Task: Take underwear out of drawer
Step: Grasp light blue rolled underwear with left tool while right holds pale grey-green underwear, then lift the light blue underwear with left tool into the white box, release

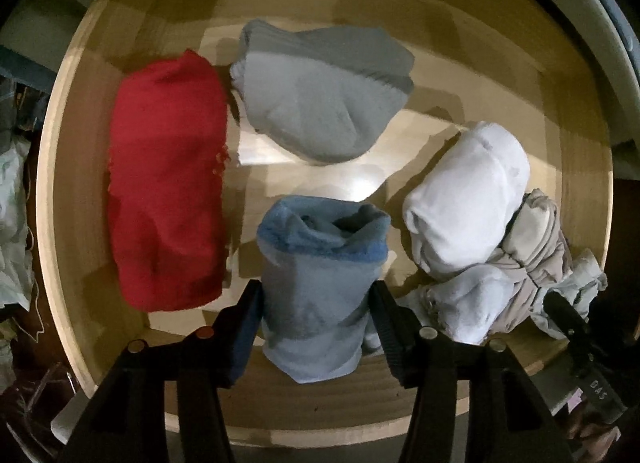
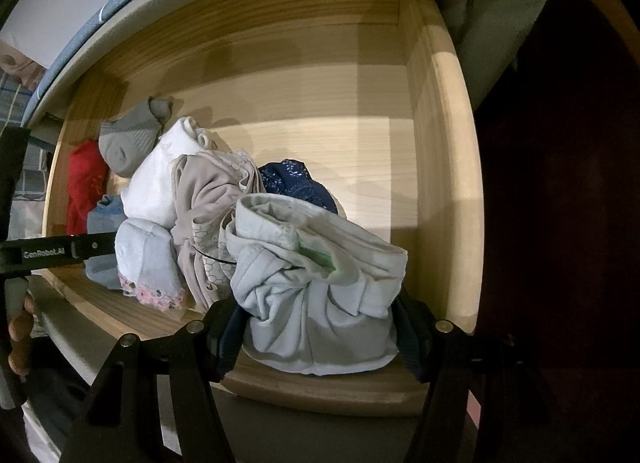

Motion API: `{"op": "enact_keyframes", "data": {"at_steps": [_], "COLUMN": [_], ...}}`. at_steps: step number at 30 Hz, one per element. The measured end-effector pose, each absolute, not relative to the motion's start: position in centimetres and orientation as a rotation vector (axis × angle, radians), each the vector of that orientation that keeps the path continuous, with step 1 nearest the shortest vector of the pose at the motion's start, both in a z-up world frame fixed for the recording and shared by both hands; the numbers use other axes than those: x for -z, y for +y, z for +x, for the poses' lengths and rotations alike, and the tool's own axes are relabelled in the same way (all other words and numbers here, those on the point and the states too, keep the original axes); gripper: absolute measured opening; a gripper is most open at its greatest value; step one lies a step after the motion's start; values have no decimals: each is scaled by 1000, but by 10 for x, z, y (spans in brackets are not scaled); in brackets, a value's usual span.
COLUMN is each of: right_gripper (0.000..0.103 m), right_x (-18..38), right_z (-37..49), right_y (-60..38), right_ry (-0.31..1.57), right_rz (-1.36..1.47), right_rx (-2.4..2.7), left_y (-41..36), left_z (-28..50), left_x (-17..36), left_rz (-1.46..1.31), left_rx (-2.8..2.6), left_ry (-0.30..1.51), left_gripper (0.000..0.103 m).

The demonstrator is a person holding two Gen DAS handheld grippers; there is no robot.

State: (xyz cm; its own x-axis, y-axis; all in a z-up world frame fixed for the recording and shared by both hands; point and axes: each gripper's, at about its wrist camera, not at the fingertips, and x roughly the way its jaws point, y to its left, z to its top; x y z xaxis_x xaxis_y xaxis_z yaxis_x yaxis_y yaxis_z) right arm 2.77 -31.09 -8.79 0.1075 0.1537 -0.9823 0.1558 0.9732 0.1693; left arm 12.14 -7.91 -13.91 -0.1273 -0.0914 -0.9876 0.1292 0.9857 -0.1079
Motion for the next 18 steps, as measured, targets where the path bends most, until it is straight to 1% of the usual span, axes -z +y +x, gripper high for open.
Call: {"op": "enact_keyframes", "data": {"at_steps": [1, 6, 8, 14, 18], "right_gripper": [61, 61, 61, 61, 61], "right_x": [88, 88, 88, 88, 87], "right_z": [28, 28, 28, 27, 26], "right_y": [-311, -311, -311, -311, -309], "right_ry": [1468, 1468, 1467, 1458, 1450], "right_rz": [254, 254, 254, 248, 238], "right_rx": [1, 1, 1, 0, 2], "left_y": [-80, -80, -81, -83, -77], "left_z": [121, 113, 111, 101, 96], "left_x": [140, 134, 131, 120, 104], "left_rz": [28, 42, 44, 47, 51], "left_rx": [196, 226, 234, 235, 246], "left_ry": [1684, 1650, 1634, 1591, 1556], "left_gripper": [55, 40, 38, 36, 36]}}
